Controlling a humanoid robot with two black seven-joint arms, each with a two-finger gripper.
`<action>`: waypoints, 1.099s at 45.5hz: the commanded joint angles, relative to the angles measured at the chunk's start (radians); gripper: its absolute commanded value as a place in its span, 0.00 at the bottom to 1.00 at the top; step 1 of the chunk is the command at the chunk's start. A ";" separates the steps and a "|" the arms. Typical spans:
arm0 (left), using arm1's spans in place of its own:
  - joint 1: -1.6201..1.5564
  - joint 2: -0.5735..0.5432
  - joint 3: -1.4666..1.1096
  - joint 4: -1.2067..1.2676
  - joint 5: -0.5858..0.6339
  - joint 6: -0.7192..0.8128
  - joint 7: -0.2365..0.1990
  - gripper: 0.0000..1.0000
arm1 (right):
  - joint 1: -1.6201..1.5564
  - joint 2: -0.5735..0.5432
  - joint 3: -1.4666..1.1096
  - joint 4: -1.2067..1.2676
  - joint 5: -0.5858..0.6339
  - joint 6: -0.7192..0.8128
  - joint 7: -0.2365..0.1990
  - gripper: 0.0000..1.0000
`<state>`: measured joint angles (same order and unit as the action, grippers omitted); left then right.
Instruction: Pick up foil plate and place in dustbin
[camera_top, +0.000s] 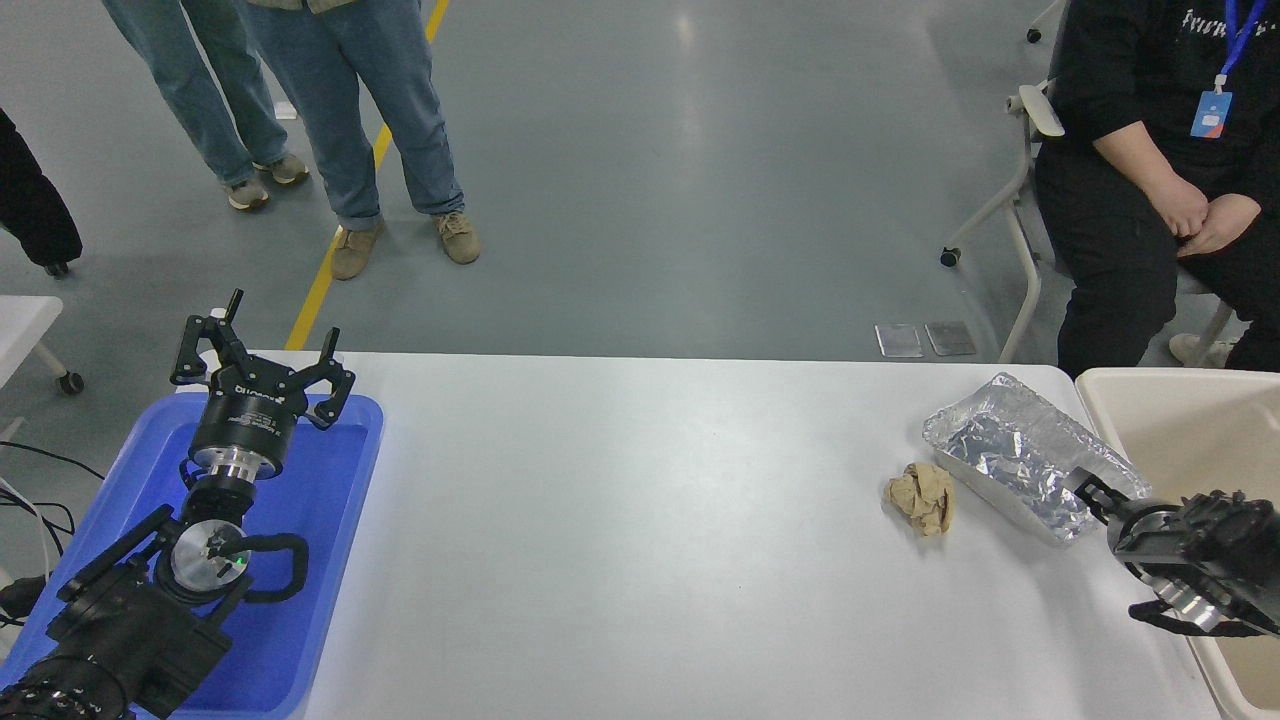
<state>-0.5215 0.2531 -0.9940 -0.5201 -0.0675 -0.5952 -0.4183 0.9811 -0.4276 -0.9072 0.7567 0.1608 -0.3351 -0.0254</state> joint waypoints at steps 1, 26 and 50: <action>0.000 0.000 0.000 0.000 0.000 0.000 0.001 1.00 | -0.030 0.021 0.002 -0.023 -0.003 -0.007 0.001 0.50; 0.000 0.000 0.000 0.000 0.000 -0.002 0.001 1.00 | -0.038 0.023 0.004 -0.020 0.003 -0.005 0.002 0.00; 0.000 0.000 -0.002 0.000 0.000 0.000 0.000 1.00 | 0.034 -0.023 0.068 -0.016 0.013 0.002 -0.034 0.00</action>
<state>-0.5215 0.2531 -0.9945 -0.5203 -0.0677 -0.5952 -0.4178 0.9651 -0.4162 -0.8645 0.7353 0.1740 -0.3422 -0.0361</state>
